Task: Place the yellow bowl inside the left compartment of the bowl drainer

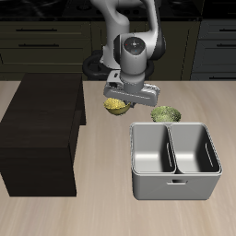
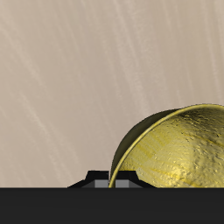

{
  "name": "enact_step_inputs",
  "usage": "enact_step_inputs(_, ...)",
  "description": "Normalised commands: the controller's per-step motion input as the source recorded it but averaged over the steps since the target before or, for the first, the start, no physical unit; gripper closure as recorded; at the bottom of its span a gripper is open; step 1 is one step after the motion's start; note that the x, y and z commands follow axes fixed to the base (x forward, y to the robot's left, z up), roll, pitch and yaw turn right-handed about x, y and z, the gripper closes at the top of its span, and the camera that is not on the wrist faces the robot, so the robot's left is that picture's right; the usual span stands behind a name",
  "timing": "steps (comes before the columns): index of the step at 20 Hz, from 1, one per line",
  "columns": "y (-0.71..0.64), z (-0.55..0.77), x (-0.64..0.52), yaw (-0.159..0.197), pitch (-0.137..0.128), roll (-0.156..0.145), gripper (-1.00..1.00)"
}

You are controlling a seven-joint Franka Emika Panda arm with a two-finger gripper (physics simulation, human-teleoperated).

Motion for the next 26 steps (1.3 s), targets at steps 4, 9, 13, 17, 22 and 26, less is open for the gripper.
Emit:
enact_step_inputs(4, -0.06, 0.29, 0.07, 0.031, -0.031, -0.005, 1.00)
enact_step_inputs(9, -0.04, 0.33, 0.06, 0.030, -0.047, -0.008, 1.00)
enact_step_inputs(13, -0.03, 0.36, 0.02, 0.014, -0.046, 0.000, 1.00)
enact_step_inputs(17, -0.06, 0.38, 0.00, 0.022, -0.051, -0.011, 1.00)
enact_step_inputs(22, -0.05, 0.30, 0.01, 0.021, -0.031, -0.008, 1.00)
enact_step_inputs(26, -0.01, 0.42, 0.04, 0.012, -0.028, -0.001, 1.00)
